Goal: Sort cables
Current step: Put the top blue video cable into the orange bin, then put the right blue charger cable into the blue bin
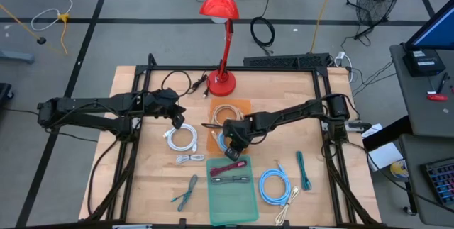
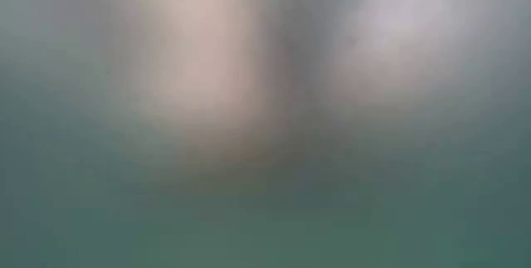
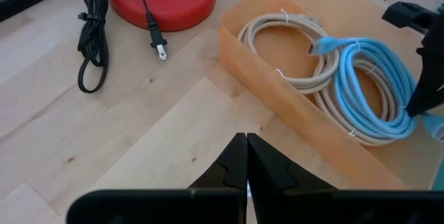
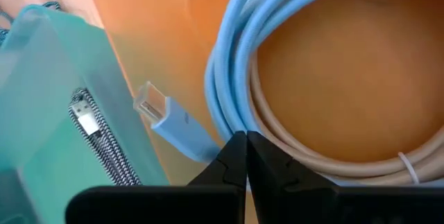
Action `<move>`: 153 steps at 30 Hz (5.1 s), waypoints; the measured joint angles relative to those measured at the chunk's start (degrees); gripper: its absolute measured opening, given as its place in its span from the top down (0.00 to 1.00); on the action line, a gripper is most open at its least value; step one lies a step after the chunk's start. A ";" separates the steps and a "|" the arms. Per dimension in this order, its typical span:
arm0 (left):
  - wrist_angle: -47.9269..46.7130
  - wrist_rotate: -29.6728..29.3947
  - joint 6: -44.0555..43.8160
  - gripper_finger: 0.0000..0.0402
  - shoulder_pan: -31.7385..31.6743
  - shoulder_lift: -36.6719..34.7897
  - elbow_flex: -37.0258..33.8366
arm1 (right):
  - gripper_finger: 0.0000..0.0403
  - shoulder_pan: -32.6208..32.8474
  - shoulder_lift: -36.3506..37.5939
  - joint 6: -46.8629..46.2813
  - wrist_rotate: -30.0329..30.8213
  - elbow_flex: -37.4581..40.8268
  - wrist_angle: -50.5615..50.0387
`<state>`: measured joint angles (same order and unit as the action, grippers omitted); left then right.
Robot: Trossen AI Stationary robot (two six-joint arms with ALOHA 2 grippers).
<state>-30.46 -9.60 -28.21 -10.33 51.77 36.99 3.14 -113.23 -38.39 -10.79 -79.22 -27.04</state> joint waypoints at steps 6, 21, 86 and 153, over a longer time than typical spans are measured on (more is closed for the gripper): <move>-0.90 -0.06 0.09 0.99 -0.07 -0.02 0.00 | 1.00 -0.49 4.12 -0.09 6.94 0.50 -0.21; -0.06 1.97 -0.48 0.99 -0.11 -0.02 -3.17 | 1.00 -2.60 17.31 0.07 14.86 0.30 0.93; 1.06 -0.98 -41.12 0.67 47.59 43.07 30.40 | 0.61 20.06 43.60 -29.78 -3.42 25.40 -34.61; -16.26 -5.51 -30.98 0.67 55.91 41.16 30.69 | 0.79 40.70 35.87 -80.78 13.88 42.34 -4.61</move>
<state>-46.72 -15.11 -59.19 45.58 92.92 67.68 43.83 -77.36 -119.17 3.09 -36.88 -31.65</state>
